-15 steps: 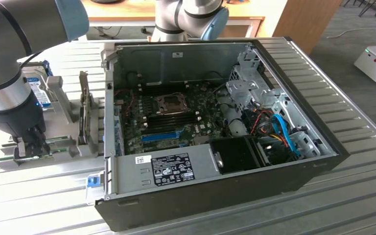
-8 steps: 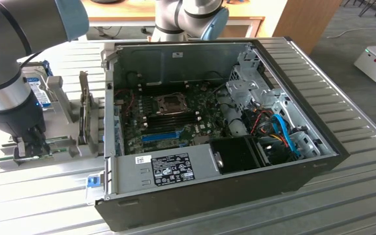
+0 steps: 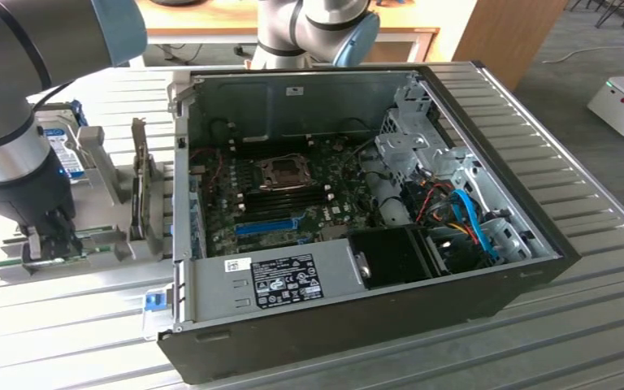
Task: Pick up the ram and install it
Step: 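Pick up the ram and move it above insertion slot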
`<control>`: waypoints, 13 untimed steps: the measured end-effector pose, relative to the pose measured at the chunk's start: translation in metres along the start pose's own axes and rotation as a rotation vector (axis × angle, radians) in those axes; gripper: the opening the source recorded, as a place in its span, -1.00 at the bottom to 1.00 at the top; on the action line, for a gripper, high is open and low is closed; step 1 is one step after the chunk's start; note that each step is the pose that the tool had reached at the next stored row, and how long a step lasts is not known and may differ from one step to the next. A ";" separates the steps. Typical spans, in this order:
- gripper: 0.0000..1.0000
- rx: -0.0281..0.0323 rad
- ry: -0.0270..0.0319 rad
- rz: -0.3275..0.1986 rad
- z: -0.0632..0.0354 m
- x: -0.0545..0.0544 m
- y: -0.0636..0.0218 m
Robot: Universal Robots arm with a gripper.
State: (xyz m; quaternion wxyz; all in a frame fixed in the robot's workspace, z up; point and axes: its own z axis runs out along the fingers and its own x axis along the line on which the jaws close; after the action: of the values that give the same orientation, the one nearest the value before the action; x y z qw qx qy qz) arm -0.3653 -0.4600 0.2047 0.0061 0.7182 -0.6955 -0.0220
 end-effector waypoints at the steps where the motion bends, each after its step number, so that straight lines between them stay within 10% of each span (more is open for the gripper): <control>1: -0.76 -0.0001 0.0000 0.000 -0.0005 0.000 0.0000; 13: -0.76 -0.0011 -0.0001 0.000 -0.0069 0.000 0.0000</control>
State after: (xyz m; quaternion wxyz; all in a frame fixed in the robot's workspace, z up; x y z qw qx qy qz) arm -0.3650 -0.4599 0.2116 0.0065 0.7181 -0.6955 -0.0224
